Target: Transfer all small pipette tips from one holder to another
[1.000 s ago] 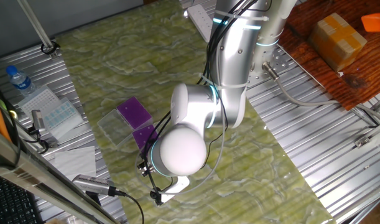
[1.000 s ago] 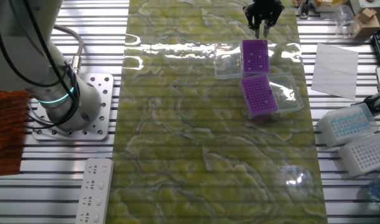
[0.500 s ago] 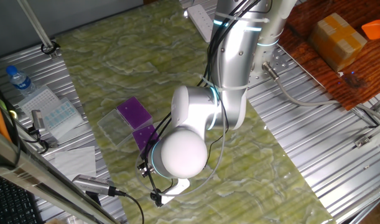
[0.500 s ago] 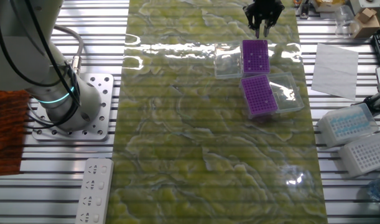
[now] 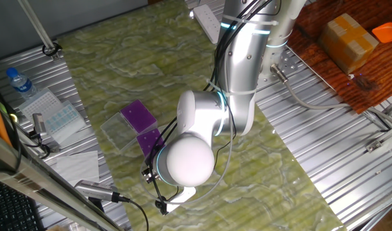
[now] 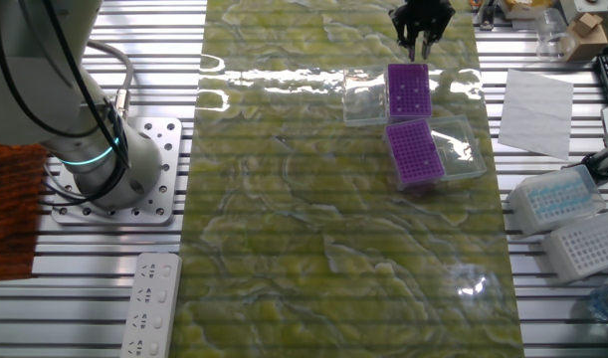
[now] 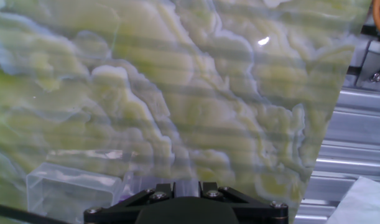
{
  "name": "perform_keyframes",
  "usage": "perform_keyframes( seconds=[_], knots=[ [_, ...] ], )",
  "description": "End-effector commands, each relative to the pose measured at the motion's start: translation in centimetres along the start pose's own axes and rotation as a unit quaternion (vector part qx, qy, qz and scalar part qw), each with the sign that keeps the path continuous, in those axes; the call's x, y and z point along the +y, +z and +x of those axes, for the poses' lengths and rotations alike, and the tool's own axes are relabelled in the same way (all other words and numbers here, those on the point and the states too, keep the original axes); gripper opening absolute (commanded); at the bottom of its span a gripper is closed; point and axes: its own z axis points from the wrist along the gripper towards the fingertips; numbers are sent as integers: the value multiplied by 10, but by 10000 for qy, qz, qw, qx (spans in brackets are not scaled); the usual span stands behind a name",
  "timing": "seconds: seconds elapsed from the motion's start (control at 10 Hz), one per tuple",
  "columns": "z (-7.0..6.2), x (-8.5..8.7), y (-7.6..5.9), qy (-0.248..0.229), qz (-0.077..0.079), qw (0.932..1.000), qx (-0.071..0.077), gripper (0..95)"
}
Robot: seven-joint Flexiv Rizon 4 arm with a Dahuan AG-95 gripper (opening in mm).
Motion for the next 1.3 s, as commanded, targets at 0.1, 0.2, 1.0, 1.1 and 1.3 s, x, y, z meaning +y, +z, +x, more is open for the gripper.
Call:
perform_keyframes(
  seconds=[0.1,0.2,1.0,1.1,1.3],
  knots=[
    [1,1,1,24,2,10000,19,190],
    [1,1,1,20,1,10000,26,190],
    [2,2,1,28,1,10000,37,0],
    [2,2,1,24,0,10000,37,0],
    [2,2,1,26,1,10000,37,0]
  ],
)
